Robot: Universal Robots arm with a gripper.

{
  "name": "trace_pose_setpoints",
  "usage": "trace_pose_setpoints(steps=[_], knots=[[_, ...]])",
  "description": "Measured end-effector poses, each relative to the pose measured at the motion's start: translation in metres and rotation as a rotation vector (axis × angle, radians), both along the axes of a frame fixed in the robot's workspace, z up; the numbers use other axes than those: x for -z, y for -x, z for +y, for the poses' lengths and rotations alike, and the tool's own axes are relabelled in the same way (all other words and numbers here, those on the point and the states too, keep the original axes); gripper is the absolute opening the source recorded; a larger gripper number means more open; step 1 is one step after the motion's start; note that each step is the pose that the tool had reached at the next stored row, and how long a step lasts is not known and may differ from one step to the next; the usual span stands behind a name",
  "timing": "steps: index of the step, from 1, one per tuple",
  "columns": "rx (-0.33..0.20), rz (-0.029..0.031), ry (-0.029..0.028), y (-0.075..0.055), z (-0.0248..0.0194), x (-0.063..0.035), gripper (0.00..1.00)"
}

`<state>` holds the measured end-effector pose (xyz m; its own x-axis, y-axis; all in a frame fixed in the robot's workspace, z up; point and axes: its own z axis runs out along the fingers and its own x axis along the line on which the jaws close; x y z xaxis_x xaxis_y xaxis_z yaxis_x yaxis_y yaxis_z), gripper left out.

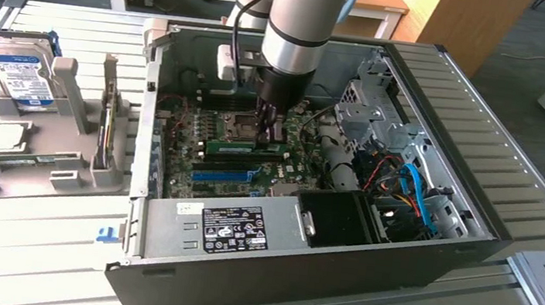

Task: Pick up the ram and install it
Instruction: 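Insert the ram into the slot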

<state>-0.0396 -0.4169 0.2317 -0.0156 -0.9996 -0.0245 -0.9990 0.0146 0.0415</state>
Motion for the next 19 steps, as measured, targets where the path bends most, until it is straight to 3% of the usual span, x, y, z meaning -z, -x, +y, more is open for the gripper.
trace_pose_setpoints(steps=[19], knots=[[-0.003,0.0,0.0,0.0007,-0.0002,0.0,0.12]])
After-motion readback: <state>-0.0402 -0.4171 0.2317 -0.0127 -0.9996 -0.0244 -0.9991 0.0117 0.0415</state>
